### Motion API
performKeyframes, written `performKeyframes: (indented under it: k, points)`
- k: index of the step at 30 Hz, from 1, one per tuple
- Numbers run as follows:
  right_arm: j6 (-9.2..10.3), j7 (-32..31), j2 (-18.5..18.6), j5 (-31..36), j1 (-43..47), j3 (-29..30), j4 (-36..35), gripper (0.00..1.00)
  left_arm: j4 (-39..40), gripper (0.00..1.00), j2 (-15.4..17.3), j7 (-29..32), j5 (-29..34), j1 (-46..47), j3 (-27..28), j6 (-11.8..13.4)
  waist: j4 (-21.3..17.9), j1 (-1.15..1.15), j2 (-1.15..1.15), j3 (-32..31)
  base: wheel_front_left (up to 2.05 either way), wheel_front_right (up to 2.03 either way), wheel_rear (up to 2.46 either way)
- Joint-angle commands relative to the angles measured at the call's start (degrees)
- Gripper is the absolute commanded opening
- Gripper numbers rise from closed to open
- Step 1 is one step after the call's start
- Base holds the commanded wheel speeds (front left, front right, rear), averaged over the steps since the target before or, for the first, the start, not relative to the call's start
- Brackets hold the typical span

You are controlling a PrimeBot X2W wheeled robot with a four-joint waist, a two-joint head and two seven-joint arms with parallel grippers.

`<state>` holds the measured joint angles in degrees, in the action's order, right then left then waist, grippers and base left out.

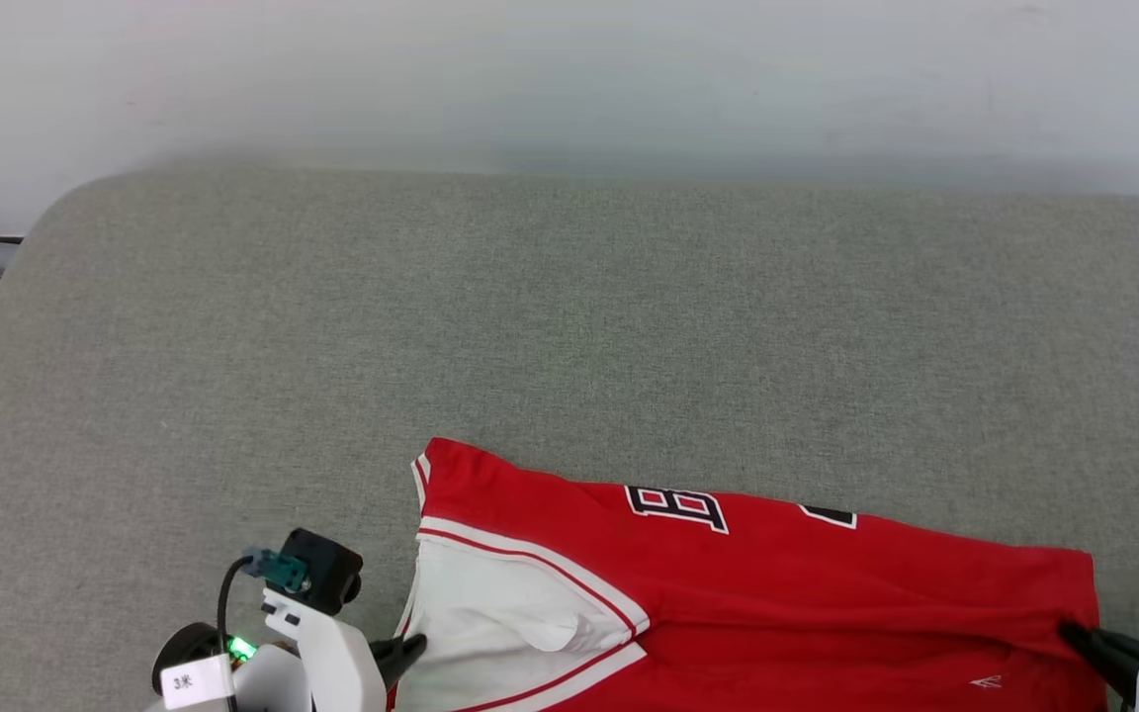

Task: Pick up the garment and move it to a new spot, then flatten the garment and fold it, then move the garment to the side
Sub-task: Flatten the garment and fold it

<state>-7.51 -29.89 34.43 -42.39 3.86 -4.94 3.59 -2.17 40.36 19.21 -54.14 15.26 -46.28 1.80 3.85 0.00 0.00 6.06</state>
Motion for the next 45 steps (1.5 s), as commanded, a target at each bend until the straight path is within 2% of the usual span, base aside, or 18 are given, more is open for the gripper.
performKeyframes:
  k: [1,10,11,12,13,14,15,23,27,30,34,38,42,45]
  points:
    - [0.05,-0.33,1.46,0.38,0.85,-1.02,-0.54,0.00,-1.07,0.00,-0.70,-0.23,0.04,-0.59,-0.48,-0.58,-0.13,0.00,0.00,0.37,0.00,0.00,0.00]
    - [0.05,1.04,3.42,2.75,-0.09,-4.76,1.66,0.00,-5.75,0.00,-2.83,-0.83,0.96,0.36,-2.21,-2.19,-0.35,0.00,0.00,1.69,0.00,0.00,0.00]
    - [0.06,1.37,3.33,3.15,-0.55,-5.18,2.13,0.22,-6.36,0.00,-3.06,-0.89,1.22,0.57,-2.42,-2.37,-0.37,0.00,0.00,1.86,0.00,0.00,0.00]
    - [0.05,1.75,3.18,3.50,-0.98,-5.54,2.60,1.00,-6.80,0.00,-3.43,-1.12,1.40,0.74,-2.62,-2.49,-0.36,0.00,0.00,1.99,0.00,0.00,0.00]
    - [0.05,2.13,2.97,3.72,-1.33,-5.89,3.13,1.00,-7.30,0.00,-3.83,-1.37,1.65,0.90,-2.77,-2.62,-0.36,0.00,0.00,2.08,0.00,0.00,0.00]
    - [0.06,2.39,2.82,3.87,-1.71,-6.19,3.60,1.00,-7.77,0.63,-4.19,-1.66,1.83,1.06,-2.90,-2.66,-0.38,0.00,0.00,2.12,0.00,0.00,0.00]
    - [0.05,2.55,2.48,3.62,-1.93,-6.42,4.03,1.00,-8.24,1.00,-4.48,-1.85,1.99,1.15,-2.95,-2.78,-0.42,0.00,0.00,2.09,0.00,0.00,0.00]
    - [0.05,0.92,3.58,0.48,-1.80,-5.71,2.79,1.00,-10.09,1.00,-5.83,-7.85,2.53,0.33,-1.07,-1.69,-1.69,0.00,0.00,-0.91,0.00,0.00,0.00]
    - [0.05,-0.54,3.83,0.54,-0.70,-2.33,-0.71,1.00,-8.86,1.00,-6.07,-12.47,3.55,0.18,0.90,0.33,-2.14,0.00,0.00,-2.28,0.00,0.00,0.00]
    - [0.05,-2.70,2.45,0.15,0.10,1.32,-3.27,1.00,-7.50,1.00,-6.24,-17.24,5.34,0.35,2.41,2.05,-2.35,0.00,0.00,-2.56,0.00,0.00,0.00]
    - [0.05,-7.80,-1.50,-0.15,0.82,6.84,-5.38,1.00,-6.32,1.00,-7.26,-25.93,8.47,0.89,4.88,4.35,-2.34,0.00,0.00,-2.46,0.00,0.00,0.00]
    - [0.05,-12.66,-7.38,1.58,0.48,12.34,-5.88,1.00,-6.51,1.00,-8.39,-32.34,12.43,1.46,5.88,5.69,-1.94,0.00,0.00,-1.79,0.00,0.00,0.00]
    - [0.05,-14.80,-13.63,5.98,-1.16,18.04,-4.22,1.00,-6.87,1.00,-10.30,-34.27,16.20,1.05,8.53,6.57,-1.33,0.00,0.00,-0.94,0.00,0.00,0.00]
    - [0.05,-14.80,-18.36,8.80,-2.45,21.85,-2.14,1.00,-3.63,1.00,-13.23,-34.45,21.18,0.01,14.49,7.33,-0.69,0.00,0.00,-0.14,0.00,0.00,0.00]
